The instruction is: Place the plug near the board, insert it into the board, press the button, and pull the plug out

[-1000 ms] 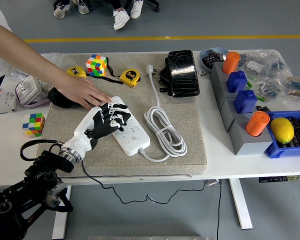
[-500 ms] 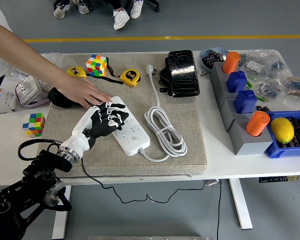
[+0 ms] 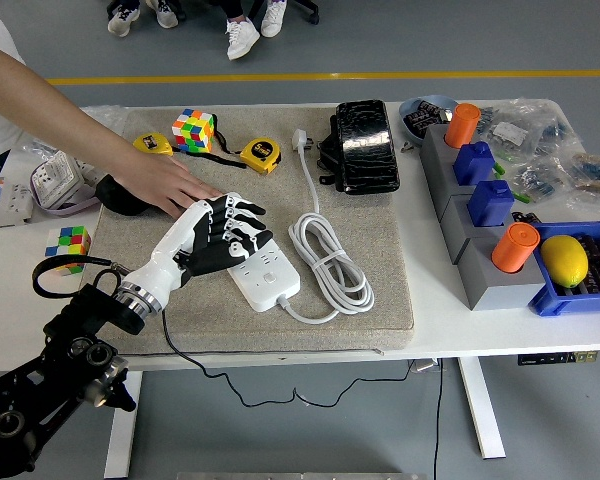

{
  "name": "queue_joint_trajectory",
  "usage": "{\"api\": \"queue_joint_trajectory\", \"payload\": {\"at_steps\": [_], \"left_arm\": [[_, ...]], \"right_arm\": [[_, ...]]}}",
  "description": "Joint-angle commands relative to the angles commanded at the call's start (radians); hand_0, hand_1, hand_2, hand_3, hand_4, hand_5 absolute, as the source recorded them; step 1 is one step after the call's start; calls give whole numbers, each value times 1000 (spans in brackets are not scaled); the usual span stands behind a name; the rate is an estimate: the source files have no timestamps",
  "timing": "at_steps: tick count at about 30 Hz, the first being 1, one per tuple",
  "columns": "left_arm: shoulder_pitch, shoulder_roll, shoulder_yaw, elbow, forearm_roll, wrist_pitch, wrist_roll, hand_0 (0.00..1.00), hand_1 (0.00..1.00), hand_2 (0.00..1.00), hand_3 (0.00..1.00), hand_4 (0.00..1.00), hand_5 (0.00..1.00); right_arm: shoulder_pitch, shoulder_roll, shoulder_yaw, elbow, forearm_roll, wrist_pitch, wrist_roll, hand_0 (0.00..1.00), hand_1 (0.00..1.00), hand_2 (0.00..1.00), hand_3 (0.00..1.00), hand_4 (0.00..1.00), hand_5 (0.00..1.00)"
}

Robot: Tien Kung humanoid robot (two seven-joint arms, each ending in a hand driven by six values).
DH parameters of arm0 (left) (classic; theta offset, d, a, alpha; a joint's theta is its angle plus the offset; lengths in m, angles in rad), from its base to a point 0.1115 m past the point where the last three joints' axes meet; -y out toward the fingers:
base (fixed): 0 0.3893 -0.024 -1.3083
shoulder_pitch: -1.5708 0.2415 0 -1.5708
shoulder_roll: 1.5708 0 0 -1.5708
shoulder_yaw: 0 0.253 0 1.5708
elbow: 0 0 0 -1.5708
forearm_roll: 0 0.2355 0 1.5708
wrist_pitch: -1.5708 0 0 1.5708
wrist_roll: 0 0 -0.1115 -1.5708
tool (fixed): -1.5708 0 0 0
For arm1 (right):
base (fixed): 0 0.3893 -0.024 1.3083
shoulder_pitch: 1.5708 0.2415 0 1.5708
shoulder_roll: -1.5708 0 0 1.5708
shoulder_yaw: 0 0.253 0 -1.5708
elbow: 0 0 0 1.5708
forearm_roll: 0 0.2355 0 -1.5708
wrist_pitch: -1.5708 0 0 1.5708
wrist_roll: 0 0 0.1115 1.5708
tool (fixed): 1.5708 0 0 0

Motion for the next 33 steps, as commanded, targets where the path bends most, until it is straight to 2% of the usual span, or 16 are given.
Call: {"api": "queue_joint_trajectory", "payload": {"at_steps": [3, 4, 7, 9, 10, 13, 16, 20, 33], "left_arm": [[-7, 6, -17, -54, 130, -104, 121, 229, 262, 400, 638, 794, 265], [-8, 7, -18, -64, 169, -131, 160, 105, 94, 204, 784, 687, 75], [-12, 8, -18, -98, 299, -219, 278, 105, 94, 204, 784, 687, 75], [-14, 8, -13, -109, 377, -258, 332, 105, 94, 204, 784, 687, 75], [-16, 7, -9, -114, 415, -280, 358, 65, 83, 155, 883, 779, 2], [-21, 5, 4, -115, 525, -322, 424, 65, 83, 155, 883, 779, 2], [-23, 1, 10, -106, 546, -335, 446, 61, 86, 156, 891, 784, 2], [-22, -10, 13, -81, 567, -327, 427, 61, 86, 156, 891, 784, 2], [-25, -18, 21, -38, 556, -357, 446, 59, 91, 161, 870, 790, 2]], "right_arm": [[-1, 0, -1, 0, 0, 1, -1, 549, 607, 546, 509, 846, 374], [-1, 0, -1, 0, 0, 1, -1, 549, 607, 546, 510, 846, 373], [-1, -1, 1, 1, -2, 1, -1, 549, 607, 546, 510, 846, 373], [-1, -1, 0, 1, -2, 1, -1, 549, 607, 546, 510, 846, 373], [-2, -1, 0, 1, -2, 1, 0, 549, 607, 546, 510, 846, 371], [-3, 0, 0, 1, -1, 1, 0, 549, 607, 546, 510, 846, 371], [-5, 1, 1, 1, -1, 1, 0, 549, 607, 546, 510, 845, 370], [-5, 2, 2, 0, -1, 1, 1, 549, 607, 546, 510, 845, 370], [-6, 1, 10, 1, -3, 0, 2, 549, 607, 545, 510, 847, 373]]}}
